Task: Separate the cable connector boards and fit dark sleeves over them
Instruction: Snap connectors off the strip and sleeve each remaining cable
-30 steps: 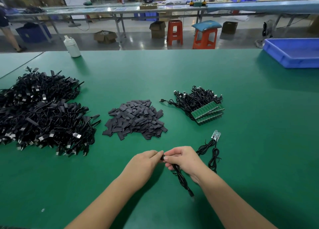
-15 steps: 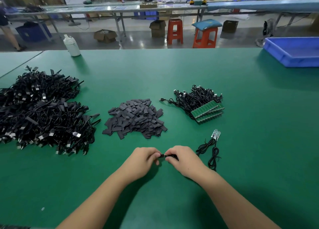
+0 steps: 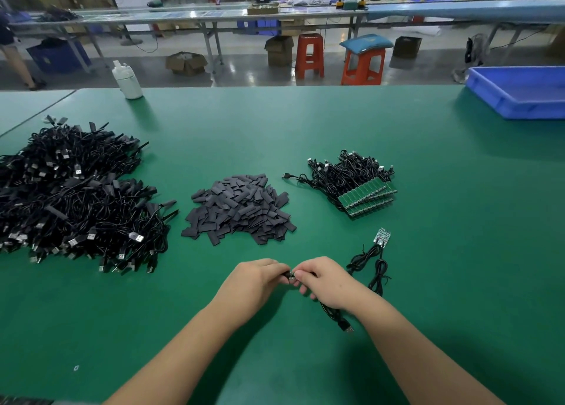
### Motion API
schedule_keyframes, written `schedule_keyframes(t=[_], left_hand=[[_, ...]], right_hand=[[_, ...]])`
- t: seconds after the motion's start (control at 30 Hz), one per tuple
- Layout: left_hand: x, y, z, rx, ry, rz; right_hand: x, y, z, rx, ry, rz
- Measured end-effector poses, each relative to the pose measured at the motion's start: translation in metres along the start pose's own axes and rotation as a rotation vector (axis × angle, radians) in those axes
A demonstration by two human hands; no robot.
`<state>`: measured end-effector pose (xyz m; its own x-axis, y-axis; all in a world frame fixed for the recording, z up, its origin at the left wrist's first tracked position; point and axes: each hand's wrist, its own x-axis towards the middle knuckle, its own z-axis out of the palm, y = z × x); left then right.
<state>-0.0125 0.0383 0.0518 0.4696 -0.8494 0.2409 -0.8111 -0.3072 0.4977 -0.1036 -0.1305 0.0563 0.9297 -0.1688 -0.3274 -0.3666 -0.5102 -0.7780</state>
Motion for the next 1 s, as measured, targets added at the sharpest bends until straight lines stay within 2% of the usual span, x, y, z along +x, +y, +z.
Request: schedule_keyframes(t=[0.13,0.27,0.4,0.5,0.77,1.0], left_hand=[[-0.002,0.001,0.005,-0.035,0.002,0.007],[-0.004,-0.001,0.013,0.029,-0.027,0.029],[-0.004,-0.003,0.015,0.079,-0.008,0.019],[-0.004,-0.003,0.014,0.093,0.037,-0.010],[-0.003,-0.003,0.017,0.125,-0.020,0.045],[-0.003,-0.006,0.017,0.273,-0.044,0.140]], right_hand=[[-0.002,-0.001,0.002,-0.072,0.024,0.034],[-0.002,-0.001,0.009,-0.187,0.018,0.060],[-0.003,0.001,0.009,-0.019,0.046,0.099],[-0.004,0.002,0.005,-0.142,0.111,0.085],[-0.003,-0.002,0.006,-0.337,0.069,0.001],[-0.007,-0.007,0.006,-0.256,0.032,-0.007]])
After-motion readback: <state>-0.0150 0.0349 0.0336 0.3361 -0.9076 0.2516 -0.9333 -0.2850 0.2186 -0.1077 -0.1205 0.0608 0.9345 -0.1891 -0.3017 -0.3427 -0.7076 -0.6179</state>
